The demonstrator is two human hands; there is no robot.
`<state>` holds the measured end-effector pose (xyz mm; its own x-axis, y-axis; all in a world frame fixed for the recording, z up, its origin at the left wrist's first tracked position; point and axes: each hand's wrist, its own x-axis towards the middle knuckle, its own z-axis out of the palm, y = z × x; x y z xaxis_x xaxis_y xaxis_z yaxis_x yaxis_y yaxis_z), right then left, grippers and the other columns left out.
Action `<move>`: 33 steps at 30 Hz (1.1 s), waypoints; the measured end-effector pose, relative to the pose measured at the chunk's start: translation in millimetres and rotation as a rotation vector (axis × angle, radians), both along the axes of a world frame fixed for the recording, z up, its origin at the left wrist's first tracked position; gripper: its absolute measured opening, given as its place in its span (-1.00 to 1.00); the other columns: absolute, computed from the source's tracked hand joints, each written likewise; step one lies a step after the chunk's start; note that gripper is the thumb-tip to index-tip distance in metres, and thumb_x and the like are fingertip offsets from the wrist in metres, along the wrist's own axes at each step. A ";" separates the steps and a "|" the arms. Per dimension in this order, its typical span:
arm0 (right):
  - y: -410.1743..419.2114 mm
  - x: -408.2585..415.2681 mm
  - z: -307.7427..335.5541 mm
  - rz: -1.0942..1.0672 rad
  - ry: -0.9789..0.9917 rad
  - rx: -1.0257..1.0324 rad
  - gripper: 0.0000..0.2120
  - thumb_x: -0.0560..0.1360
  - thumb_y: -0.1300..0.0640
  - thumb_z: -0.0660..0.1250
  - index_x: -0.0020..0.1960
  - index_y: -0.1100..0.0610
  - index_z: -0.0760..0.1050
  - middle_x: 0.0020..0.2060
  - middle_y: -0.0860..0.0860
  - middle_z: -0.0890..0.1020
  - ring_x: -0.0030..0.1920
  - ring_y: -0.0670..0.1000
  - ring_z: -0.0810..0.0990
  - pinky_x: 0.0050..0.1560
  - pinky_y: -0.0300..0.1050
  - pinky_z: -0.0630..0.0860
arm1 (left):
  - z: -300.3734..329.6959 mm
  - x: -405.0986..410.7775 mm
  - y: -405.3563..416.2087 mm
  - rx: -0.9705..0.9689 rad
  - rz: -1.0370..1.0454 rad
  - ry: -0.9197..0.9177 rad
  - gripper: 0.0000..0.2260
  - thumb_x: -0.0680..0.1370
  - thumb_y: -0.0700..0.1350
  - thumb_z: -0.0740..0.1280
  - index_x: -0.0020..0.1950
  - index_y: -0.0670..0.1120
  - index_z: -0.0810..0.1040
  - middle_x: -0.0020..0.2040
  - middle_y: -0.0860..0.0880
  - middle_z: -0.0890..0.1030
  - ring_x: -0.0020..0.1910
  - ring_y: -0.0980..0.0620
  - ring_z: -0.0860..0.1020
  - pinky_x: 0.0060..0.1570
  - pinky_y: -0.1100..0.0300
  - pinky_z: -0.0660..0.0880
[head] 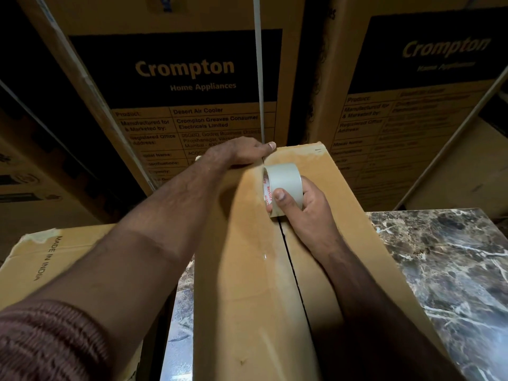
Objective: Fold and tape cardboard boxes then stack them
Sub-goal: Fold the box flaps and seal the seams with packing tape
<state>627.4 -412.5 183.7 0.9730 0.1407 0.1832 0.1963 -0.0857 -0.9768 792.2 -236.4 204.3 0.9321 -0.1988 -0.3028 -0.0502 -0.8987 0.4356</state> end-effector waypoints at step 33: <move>-21.1 -83.7 4.4 -0.094 0.103 -0.180 -0.59 0.43 -0.30 0.31 -0.01 0.03 0.56 -0.18 -0.02 0.70 -0.16 0.01 0.69 -0.14 0.19 0.65 | -8.1 -101.4 -23.1 0.164 0.177 -0.329 -0.62 0.63 0.06 0.28 0.43 0.00 0.45 0.44 -0.14 0.29 0.38 -0.13 0.28 0.37 -0.11 0.35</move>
